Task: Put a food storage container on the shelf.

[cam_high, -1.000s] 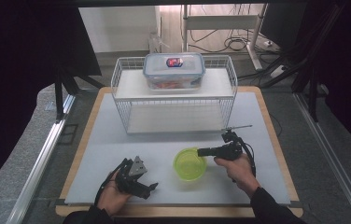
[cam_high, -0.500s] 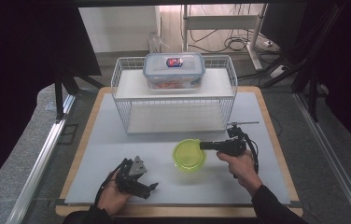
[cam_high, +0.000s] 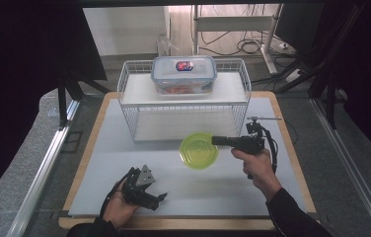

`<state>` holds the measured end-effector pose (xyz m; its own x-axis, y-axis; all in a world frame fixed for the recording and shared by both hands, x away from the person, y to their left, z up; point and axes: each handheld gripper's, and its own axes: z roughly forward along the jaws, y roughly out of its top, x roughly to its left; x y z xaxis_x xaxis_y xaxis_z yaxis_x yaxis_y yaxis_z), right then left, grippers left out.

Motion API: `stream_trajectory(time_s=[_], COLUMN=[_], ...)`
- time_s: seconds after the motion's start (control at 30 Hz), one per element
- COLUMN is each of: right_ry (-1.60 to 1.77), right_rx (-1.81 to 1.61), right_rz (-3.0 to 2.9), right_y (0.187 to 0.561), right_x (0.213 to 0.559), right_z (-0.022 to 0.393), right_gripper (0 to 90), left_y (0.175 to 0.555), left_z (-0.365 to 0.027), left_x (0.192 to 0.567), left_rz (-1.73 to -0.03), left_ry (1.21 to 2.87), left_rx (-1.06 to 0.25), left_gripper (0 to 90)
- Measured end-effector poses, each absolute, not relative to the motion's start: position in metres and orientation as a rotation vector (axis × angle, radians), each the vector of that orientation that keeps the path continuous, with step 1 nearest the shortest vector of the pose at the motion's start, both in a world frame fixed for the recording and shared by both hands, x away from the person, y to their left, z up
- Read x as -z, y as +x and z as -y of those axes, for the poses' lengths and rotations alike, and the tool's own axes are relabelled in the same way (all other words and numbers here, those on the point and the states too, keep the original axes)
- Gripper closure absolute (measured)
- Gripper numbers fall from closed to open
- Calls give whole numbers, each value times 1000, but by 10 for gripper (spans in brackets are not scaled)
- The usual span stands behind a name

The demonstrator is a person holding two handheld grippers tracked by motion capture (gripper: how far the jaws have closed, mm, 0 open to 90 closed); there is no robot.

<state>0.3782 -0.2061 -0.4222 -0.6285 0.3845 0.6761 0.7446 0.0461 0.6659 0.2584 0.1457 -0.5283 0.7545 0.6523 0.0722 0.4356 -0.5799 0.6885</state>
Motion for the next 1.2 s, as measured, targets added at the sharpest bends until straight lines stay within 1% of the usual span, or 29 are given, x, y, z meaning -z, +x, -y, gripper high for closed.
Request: stream_trajectory(time_s=[0.4, 0.77, 1.0, 1.2], right_ry=[-1067, -1064, -1144, -1250], right_rx=[1772, 1888, 1928, 1916], right_rz=[1934, 1904, 1883, 1876], right_y=[395, 421, 448, 477], right_x=[352, 284, 260, 255], right_z=[201, 189, 178, 164], right_gripper=[846, 845, 845, 844], left_y=[258, 258, 258, 257], left_z=[-145, -146, -146, -149], left_x=[528, 528, 528, 524], left_rz=[-807, -808, -809, -805], left_ry=[2280, 2281, 2272, 2233], left_rx=[-422, -412, -407, -422], left_gripper=[46, 46, 46, 43])
